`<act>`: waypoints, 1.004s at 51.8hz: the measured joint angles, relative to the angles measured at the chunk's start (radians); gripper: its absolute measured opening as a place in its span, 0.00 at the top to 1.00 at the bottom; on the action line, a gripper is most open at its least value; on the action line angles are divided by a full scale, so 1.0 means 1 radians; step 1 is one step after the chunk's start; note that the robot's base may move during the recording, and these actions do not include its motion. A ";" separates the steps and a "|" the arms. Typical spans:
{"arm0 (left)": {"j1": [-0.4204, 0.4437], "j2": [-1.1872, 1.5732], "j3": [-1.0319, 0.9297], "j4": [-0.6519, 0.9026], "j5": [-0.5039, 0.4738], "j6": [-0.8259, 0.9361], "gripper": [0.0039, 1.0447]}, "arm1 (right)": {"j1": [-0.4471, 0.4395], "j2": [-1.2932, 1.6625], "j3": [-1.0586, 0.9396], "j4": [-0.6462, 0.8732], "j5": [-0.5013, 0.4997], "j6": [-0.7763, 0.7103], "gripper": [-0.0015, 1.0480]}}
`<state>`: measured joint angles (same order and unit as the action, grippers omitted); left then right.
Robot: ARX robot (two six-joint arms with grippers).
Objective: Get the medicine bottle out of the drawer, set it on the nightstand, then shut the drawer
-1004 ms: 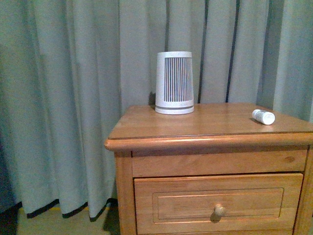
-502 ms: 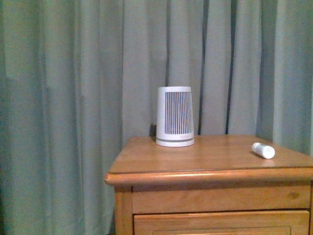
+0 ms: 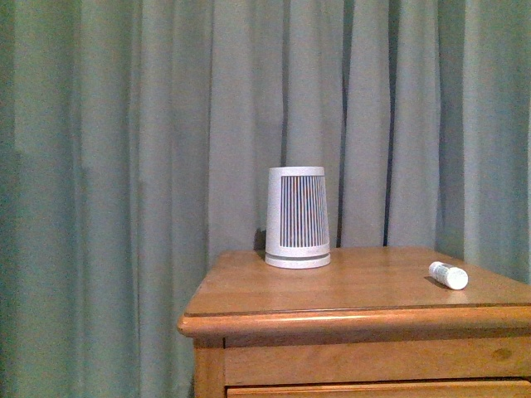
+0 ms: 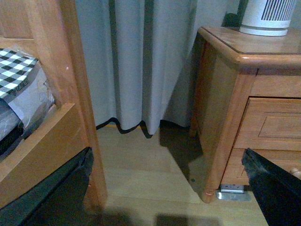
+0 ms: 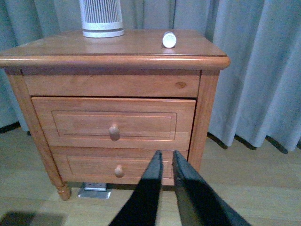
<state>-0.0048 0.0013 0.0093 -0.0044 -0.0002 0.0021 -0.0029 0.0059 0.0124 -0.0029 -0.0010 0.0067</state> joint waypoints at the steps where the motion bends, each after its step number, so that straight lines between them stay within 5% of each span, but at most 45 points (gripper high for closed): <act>1: 0.000 0.000 0.000 0.000 0.000 0.000 0.06 | 0.000 0.000 0.000 0.000 0.000 0.000 0.93; 26: 0.000 0.000 0.000 0.000 0.000 0.000 0.06 | 0.000 0.000 0.000 0.000 0.000 -0.003 0.97; 52: 0.000 0.000 0.000 0.000 0.000 0.000 0.06 | 0.000 0.000 0.000 0.000 0.000 -0.004 0.13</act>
<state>-0.0048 0.0013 0.0093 -0.0044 -0.0002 0.0021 -0.0029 0.0059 0.0124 -0.0029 -0.0010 0.0029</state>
